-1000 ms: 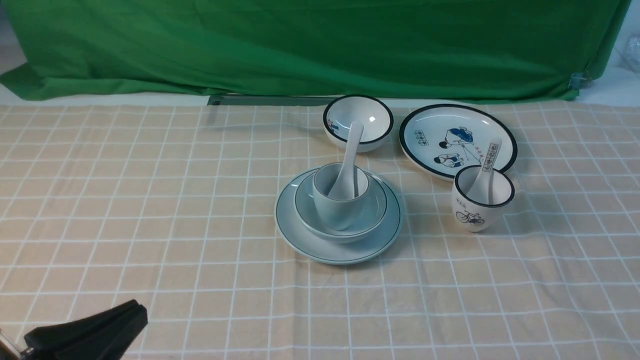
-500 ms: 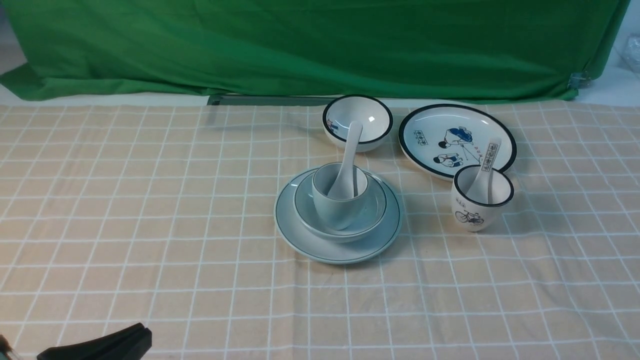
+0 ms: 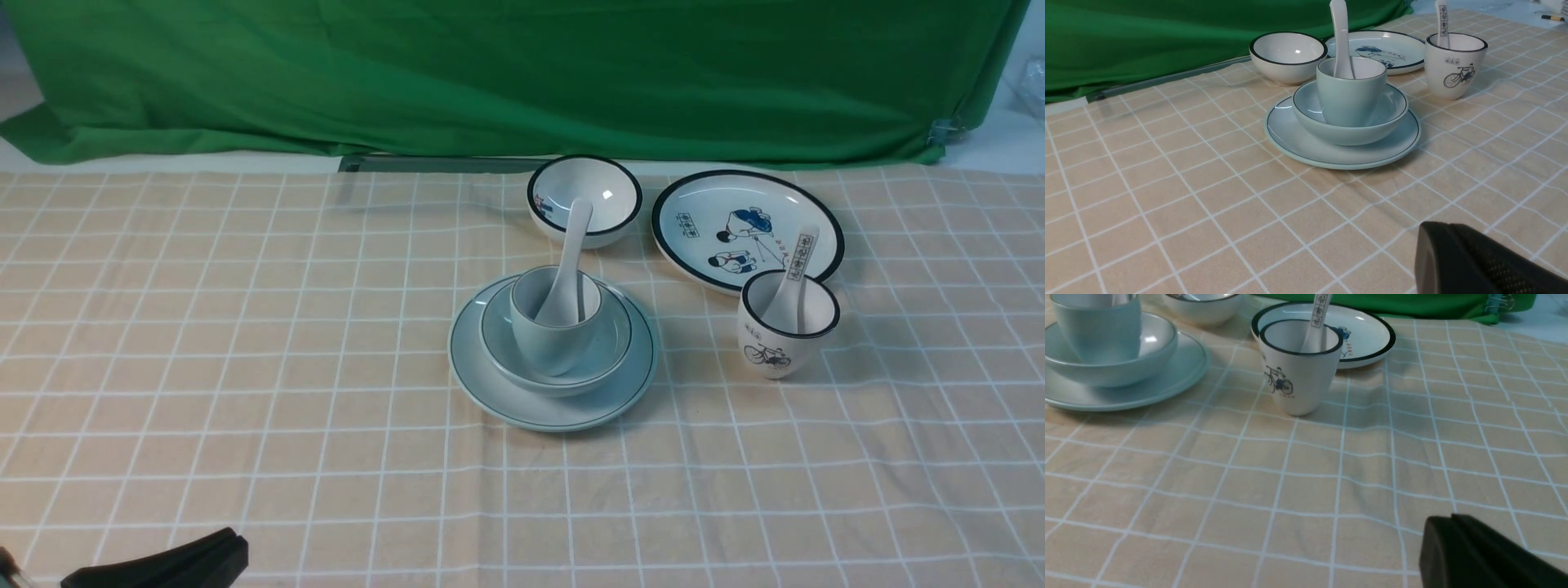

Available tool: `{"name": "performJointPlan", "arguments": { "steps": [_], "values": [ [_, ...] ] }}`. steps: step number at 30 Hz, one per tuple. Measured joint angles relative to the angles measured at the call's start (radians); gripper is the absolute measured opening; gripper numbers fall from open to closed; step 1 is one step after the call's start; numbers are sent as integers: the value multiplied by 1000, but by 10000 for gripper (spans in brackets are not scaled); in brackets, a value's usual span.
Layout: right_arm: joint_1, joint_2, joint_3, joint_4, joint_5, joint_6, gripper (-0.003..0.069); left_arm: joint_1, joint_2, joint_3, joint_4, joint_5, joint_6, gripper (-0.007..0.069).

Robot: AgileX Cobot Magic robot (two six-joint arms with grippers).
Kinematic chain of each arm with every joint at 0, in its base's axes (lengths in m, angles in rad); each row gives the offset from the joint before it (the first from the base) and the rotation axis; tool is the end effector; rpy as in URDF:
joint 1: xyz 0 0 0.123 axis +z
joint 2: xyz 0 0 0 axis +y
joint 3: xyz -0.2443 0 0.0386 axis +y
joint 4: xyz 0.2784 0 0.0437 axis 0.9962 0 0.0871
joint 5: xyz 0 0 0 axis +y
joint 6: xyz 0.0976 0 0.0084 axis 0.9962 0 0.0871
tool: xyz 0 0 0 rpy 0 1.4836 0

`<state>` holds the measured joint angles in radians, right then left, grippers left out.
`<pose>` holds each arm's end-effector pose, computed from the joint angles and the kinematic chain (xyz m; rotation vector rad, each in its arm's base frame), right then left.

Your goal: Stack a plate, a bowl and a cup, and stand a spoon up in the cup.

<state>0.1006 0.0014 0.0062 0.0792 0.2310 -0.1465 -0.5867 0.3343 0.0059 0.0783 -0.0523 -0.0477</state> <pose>0.1304 0.0150 0.1887 -0.1595 1.7142 0.0387 0.1288 -0.0861 0.1682 0.5464 1.7041 -0.4049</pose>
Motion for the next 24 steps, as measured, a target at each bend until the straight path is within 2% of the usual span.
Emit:
{"name": "performJointPlan", "arguments": {
  "steps": [13, 19, 21, 24],
  "values": [
    [0, 0, 0, 0, 0, 0, 29, 0, 0, 0, 0, 0, 0, 6],
    [0, 0, 0, 0, 0, 3, 59, 2, 0, 1, 0, -37, 0, 6],
    [0, 0, 0, 0, 0, 5, 64, 14, 0, 1, -1, -64, 0, 6],
    [0, 0, 0, 1, 0, 8, 78, 117, -8, 1, -46, -149, 3, 6]
  ]
}}
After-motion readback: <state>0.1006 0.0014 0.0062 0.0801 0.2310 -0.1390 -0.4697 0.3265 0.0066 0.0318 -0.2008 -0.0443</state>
